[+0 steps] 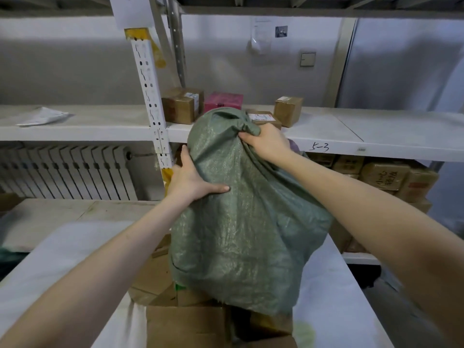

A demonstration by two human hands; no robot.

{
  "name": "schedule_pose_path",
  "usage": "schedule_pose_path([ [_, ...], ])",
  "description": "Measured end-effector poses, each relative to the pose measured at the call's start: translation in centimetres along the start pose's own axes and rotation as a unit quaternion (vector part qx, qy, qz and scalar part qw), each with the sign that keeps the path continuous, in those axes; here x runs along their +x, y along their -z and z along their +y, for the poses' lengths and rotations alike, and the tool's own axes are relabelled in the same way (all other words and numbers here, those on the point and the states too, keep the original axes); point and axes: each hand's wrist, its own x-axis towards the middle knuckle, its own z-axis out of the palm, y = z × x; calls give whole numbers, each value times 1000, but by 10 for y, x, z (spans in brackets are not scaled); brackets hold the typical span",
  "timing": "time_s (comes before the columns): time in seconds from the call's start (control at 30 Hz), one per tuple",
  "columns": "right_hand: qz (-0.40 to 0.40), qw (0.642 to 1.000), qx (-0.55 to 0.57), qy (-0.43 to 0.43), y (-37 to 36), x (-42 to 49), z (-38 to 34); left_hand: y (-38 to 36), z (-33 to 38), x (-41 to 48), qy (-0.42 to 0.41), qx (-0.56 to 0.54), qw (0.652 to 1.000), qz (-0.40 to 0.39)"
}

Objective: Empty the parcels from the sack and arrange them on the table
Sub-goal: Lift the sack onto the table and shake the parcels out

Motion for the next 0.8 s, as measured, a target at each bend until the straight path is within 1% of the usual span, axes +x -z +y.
schedule_pose_path([
  [0.1, -9, 995, 100, 15, -9, 1, -24, 14, -5, 7, -38, 31, 997, 55],
  [0.2, -6, 985, 175, 13, -24, 2, -37, 24, -11, 12, -41, 63, 993, 91],
  [0.27, -12, 976, 216, 12, -31, 1, -40, 27, -16, 13, -47, 57, 992, 106],
  [0.33, -17, 965, 262, 14, -32, 0, -45, 31, -19, 13, -69, 29, 988, 133],
  [0.47, -19, 920, 391, 1, -26, 3, -60, 41, -14, 13, -139, -26, 970, 200],
  [0.57, -17, 889, 457, -13, -26, 5, -63, 45, -12, 17, -157, -40, 959, 233],
  [0.63, -24, 880, 473, -33, -31, 4, -55, 41, -17, 21, -154, -17, 962, 226],
  [0.7, -30, 892, 447, -56, -39, 5, -39, 32, -24, 25, -133, 27, 974, 181],
  [0.77, -23, 927, 370, -52, -45, 5, -25, 23, -28, 28, -99, 82, 983, 128],
  [0.8, -18, 944, 328, -39, -45, 6, -21, 21, -27, 28, -80, 109, 984, 113],
])
